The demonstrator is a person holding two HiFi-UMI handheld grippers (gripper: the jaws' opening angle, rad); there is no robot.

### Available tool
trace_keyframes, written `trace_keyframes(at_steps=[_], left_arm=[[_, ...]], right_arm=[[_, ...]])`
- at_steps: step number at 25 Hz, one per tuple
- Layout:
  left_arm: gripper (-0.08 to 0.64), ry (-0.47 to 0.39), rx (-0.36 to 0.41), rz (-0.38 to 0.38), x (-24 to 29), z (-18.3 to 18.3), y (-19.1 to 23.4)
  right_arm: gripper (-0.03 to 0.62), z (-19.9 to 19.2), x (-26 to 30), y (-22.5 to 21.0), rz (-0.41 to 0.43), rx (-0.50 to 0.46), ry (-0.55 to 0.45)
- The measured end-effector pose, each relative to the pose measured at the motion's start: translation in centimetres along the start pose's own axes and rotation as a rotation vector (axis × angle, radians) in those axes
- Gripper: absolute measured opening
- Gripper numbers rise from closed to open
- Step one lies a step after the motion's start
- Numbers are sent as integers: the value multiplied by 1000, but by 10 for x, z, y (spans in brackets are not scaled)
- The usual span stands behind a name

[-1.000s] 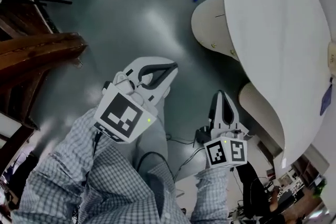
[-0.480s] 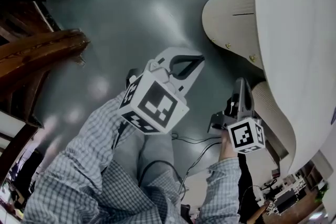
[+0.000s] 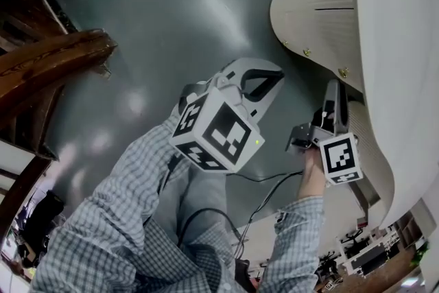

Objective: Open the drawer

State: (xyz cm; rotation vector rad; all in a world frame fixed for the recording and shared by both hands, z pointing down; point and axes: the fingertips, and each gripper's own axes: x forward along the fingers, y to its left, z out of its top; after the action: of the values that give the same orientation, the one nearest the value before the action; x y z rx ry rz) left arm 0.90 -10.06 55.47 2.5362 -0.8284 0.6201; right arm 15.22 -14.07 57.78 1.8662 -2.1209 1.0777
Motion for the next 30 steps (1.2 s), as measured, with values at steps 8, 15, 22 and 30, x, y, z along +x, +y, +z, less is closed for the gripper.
trace_keyframes(at_steps=[8,15,22,30], left_arm=[[2,3,-9,-16,1,-7,-2],[2,5,-7,-22,-1,-8,0],[2,3,-27,-11,-6,-12,3],[2,-1,-36,9,-10,-9,6]], right_arm=[[127,-5,18,-17,-103,42,-11],[129,1,27,-16,-129,88,-62],[100,2,28,-18,-150,58,-82],[100,4,27,-19,-164,62,-92]])
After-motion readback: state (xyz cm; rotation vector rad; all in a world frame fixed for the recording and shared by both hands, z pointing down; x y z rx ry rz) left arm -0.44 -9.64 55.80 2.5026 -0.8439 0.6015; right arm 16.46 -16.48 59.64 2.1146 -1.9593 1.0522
